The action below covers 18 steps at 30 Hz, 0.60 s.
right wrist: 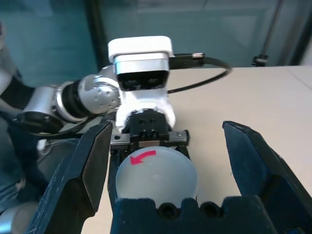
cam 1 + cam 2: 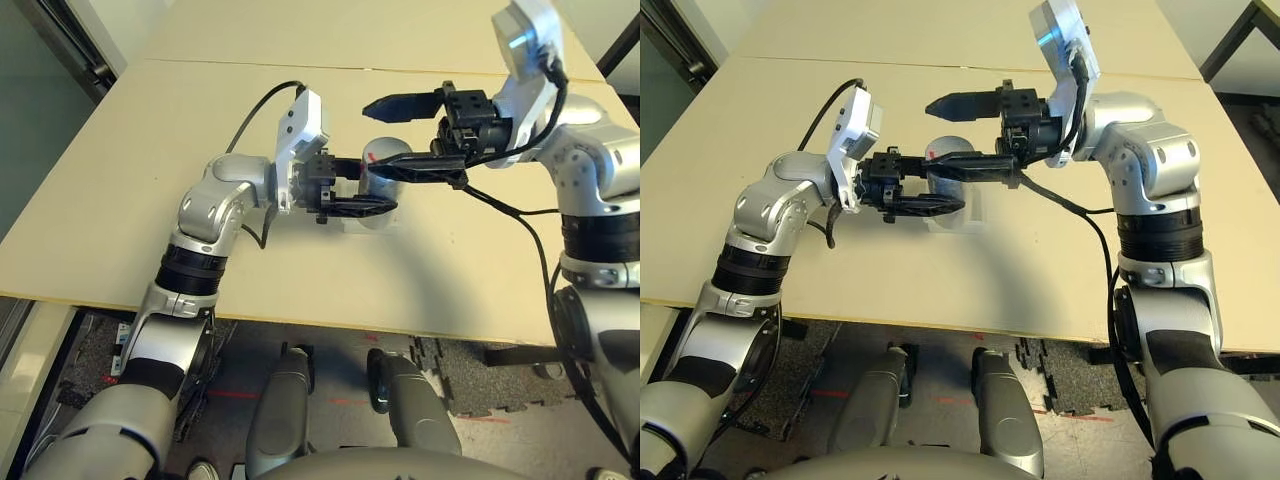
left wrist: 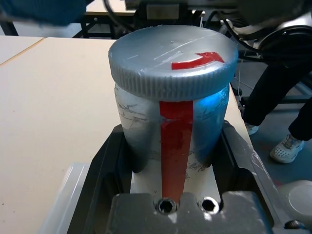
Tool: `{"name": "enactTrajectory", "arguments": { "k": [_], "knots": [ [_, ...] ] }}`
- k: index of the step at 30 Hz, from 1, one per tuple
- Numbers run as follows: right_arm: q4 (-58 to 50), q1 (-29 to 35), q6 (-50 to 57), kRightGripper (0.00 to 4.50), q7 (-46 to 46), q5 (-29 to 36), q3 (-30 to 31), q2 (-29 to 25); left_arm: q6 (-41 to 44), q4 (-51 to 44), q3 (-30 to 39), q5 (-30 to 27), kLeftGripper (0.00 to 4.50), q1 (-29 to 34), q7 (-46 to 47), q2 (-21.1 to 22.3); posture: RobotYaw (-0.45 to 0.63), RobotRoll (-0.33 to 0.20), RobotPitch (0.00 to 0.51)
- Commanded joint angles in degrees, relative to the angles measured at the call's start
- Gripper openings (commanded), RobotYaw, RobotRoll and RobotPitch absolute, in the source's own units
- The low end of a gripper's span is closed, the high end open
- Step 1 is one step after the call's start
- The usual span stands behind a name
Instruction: Pour the medicine from the bottle into the box.
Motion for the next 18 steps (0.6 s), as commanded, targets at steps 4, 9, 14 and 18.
{"name": "enactTrajectory", "arguments": {
  "k": [4, 9, 14, 18],
  "knots": [
    [-2.61, 2.31, 1.02, 4.5, -1.96, 2.07, -0.55, -2.21, -1.6, 1.44, -0.37, -0.09, 2.44, -0.36, 0.35, 0.52, 0.08, 0.0, 0.187],
    [-4.02, 2.26, 2.3, 4.5, -2.9, 3.51, 1.01, -1.53, -2.6, 2.56, -0.71, 0.18, 2.44, -0.03, 0.17, 0.96, 0.09, 0.0, 0.184],
    [-4.74, 2.04, 2.98, 4.5, -2.94, 4.26, 2.52, -1.13, -3.19, 3.54, -0.93, 0.33, 2.44, -0.25, 0.08, 1.06, 0.09, 0.0, 0.183],
    [-4.71, 1.76, 2.56, 4.5, -3.14, 3.63, 3.68, -0.84, -3.48, 3.98, -1.01, 0.38, 2.44, -0.27, 0.02, 1.13, 0.09, 0.0, 0.184]
  ]
}}
